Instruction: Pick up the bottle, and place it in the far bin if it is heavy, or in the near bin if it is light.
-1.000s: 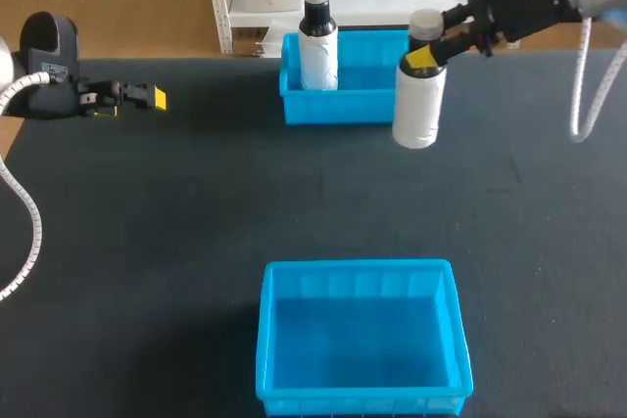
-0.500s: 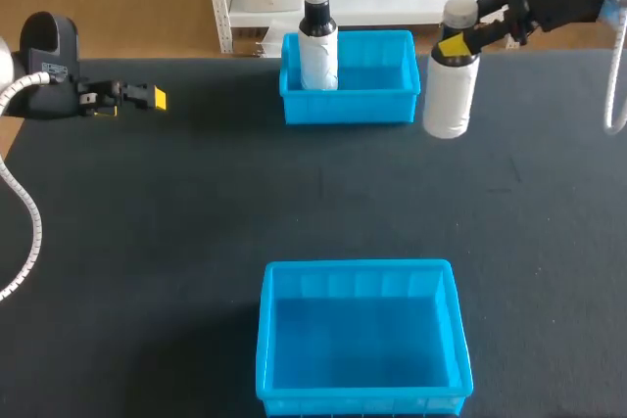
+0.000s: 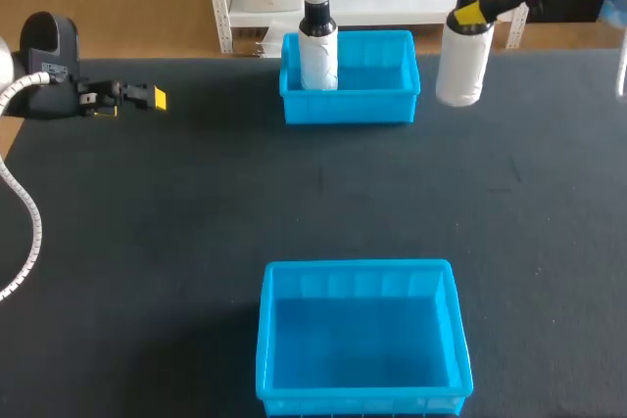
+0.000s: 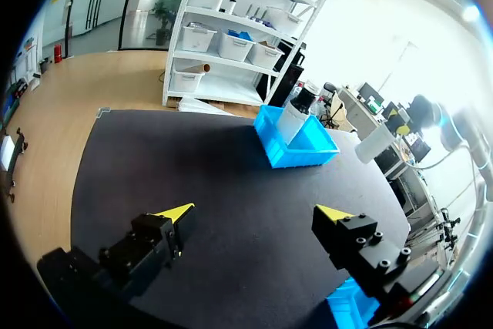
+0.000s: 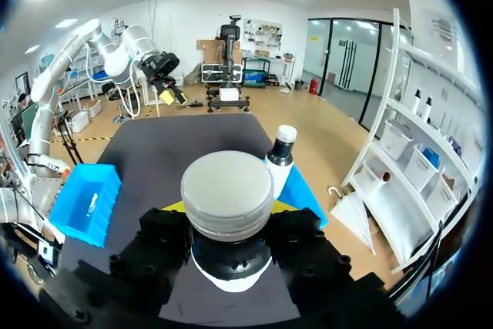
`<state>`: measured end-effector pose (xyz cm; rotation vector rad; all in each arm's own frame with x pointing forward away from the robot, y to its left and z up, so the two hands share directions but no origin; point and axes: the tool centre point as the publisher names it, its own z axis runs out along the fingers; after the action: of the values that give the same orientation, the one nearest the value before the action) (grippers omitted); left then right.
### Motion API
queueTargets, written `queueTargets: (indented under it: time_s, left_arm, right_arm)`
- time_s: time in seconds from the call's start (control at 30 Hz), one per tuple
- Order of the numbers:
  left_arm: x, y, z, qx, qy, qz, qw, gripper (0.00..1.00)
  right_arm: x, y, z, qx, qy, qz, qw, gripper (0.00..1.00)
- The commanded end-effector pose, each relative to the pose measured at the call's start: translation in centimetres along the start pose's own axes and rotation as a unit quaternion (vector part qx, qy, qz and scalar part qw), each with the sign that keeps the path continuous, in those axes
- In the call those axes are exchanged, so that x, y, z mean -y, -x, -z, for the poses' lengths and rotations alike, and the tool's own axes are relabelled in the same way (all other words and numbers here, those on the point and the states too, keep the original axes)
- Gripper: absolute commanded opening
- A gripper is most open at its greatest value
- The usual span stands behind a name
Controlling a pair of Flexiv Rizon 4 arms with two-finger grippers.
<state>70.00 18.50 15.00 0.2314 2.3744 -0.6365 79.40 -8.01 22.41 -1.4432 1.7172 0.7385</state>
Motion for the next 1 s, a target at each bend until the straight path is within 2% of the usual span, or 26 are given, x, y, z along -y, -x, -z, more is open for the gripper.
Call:
queueTargets:
  time_s: [0.03,0.53,1.0]
  left_arm:
    - [0.0,0.0,0.0,0.0,0.0,0.0,1.0,1.0]
    - [0.0,0.0,0.0,0.0,0.0,0.0,1.0,1.0]
    - [0.0,0.0,0.0,0.0,0.0,0.0,1.0,1.0]
  right_arm:
    - [2.6,0.5,-0.5,0.0,0.018,0.001,1.0,0.0]
    - [8.6,2.7,-2.5,0.009,0.028,0.021,0.999,0.0]
    - [11.3,4.4,-5.9,0.02,0.049,0.034,0.998,0.0]
